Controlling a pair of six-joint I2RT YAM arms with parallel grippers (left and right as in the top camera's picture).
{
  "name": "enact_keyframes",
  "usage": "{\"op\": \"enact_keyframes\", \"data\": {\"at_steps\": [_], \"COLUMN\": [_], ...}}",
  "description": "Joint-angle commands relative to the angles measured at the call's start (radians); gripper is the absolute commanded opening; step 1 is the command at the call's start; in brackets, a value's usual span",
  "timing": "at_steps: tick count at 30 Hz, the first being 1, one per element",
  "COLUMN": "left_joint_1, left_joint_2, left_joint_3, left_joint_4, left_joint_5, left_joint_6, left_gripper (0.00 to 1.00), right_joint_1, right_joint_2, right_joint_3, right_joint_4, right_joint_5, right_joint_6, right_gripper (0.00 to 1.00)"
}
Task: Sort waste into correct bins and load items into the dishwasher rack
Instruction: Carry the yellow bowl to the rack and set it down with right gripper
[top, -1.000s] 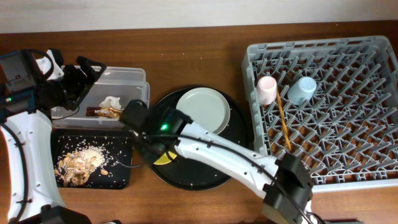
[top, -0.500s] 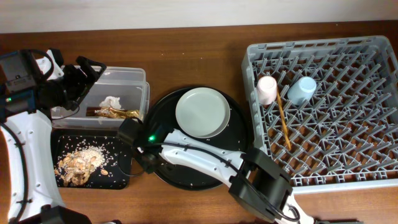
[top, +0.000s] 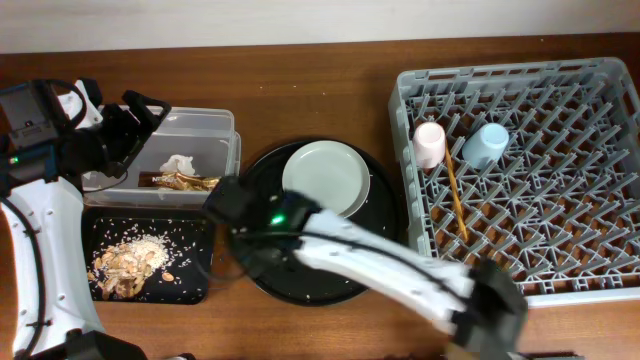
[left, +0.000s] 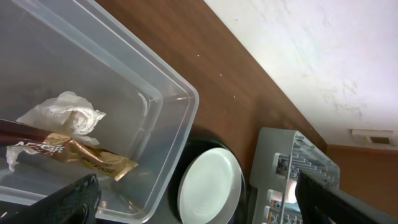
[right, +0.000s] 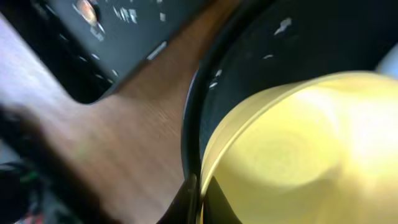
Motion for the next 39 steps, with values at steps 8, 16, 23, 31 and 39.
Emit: {"op": "enact_keyframes", "data": {"at_steps": [8, 16, 23, 31, 39], "left_joint_1": [0.002, 0.002, 0.002, 0.002, 0.002], "left_joint_2": [0.000, 0.000, 0.000, 0.000, 0.000], "left_joint_3": [0.003, 0.003, 0.003, 0.003, 0.003], "left_joint_4": [0.001, 0.001, 0.001, 0.001, 0.001], "left_joint_5": [0.003, 0.003, 0.003, 0.003, 0.003], "left_joint_6": [-0.005, -0.005, -0.005, -0.005, -0.005], "left_gripper": [0.99, 0.99, 0.99, 0.99, 1.00], "right_joint_1": [-0.869, -1.511, -1.538, -1.682, -1.905], "right_joint_2": [-0.566, -0.395, -0.183, -0.183, -0.183], "right_joint_3": [-0.005, -0.477, -0.494, -0.494, -0.491], "right_joint_4": [-0.422, -0.436, -0.445, -0.460, -0.398], "right_joint_5": [-0.614, -1.086, -1.212, -0.996, -0.925], "right_joint_6": [-0.422, -0.851, -0.979, -0.861, -0.710], "right_gripper": [0.04, 0.04, 0.04, 0.04, 0.27]}}
